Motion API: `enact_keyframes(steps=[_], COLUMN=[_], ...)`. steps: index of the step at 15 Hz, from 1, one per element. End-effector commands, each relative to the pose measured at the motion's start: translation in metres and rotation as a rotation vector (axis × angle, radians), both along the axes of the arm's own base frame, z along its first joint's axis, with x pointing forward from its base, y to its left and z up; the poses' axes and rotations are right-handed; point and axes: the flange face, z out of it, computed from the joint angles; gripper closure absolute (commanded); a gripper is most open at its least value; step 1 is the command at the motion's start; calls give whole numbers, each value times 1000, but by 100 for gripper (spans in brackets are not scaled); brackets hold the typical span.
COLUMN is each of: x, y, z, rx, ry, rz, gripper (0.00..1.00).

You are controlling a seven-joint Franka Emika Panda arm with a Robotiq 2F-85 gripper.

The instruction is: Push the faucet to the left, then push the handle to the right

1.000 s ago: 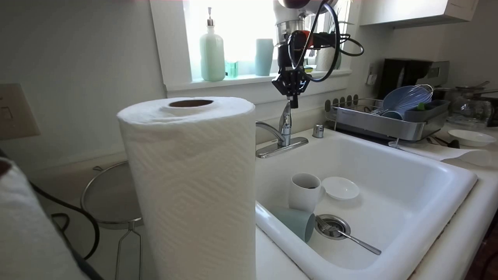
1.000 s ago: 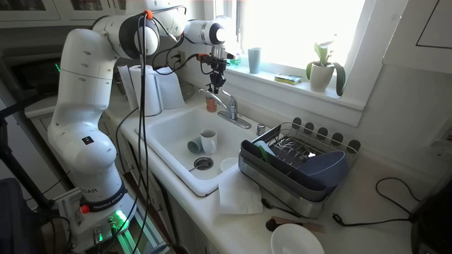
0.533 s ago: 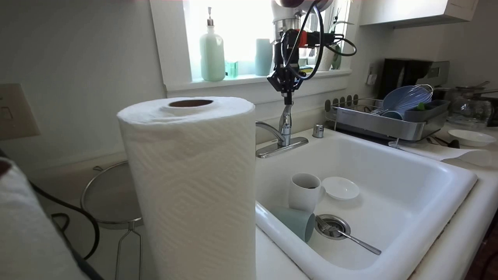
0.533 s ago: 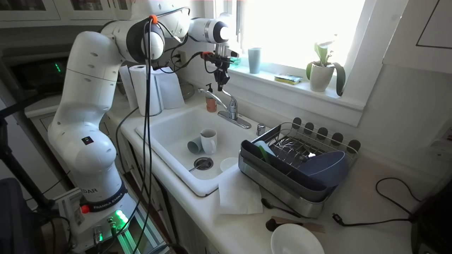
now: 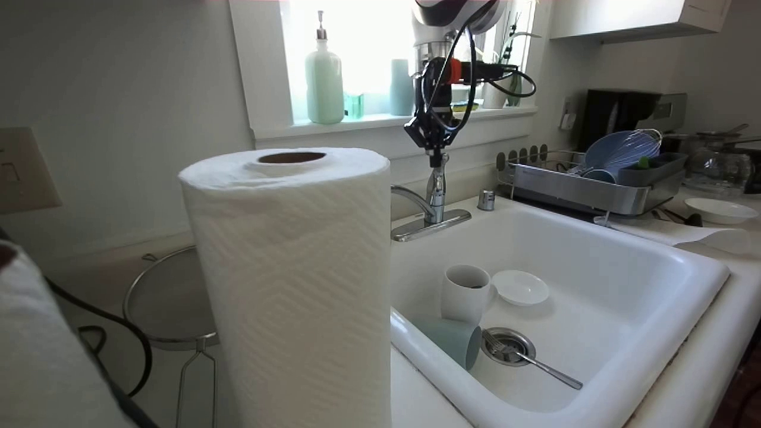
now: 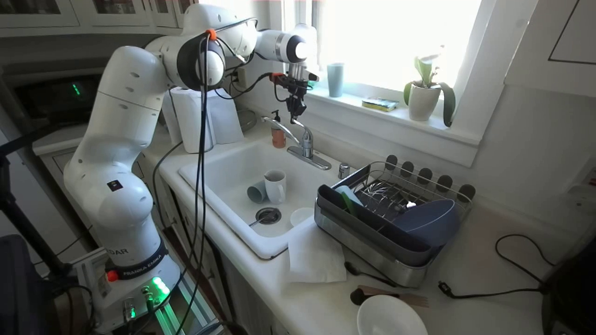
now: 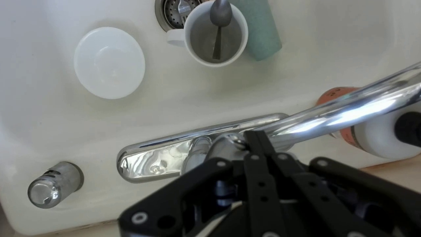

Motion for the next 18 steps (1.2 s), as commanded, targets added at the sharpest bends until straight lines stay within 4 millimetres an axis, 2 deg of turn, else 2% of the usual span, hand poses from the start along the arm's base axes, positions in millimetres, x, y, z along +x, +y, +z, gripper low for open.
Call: enact_keyframes(steps=[1, 6, 18], x=[4, 0, -13], y=[-3, -3, -27], z=[-6, -18, -24], rx=[38, 29, -58], ry=[40, 77, 116], rz=[-23, -11, 128], gripper=[100, 100, 100])
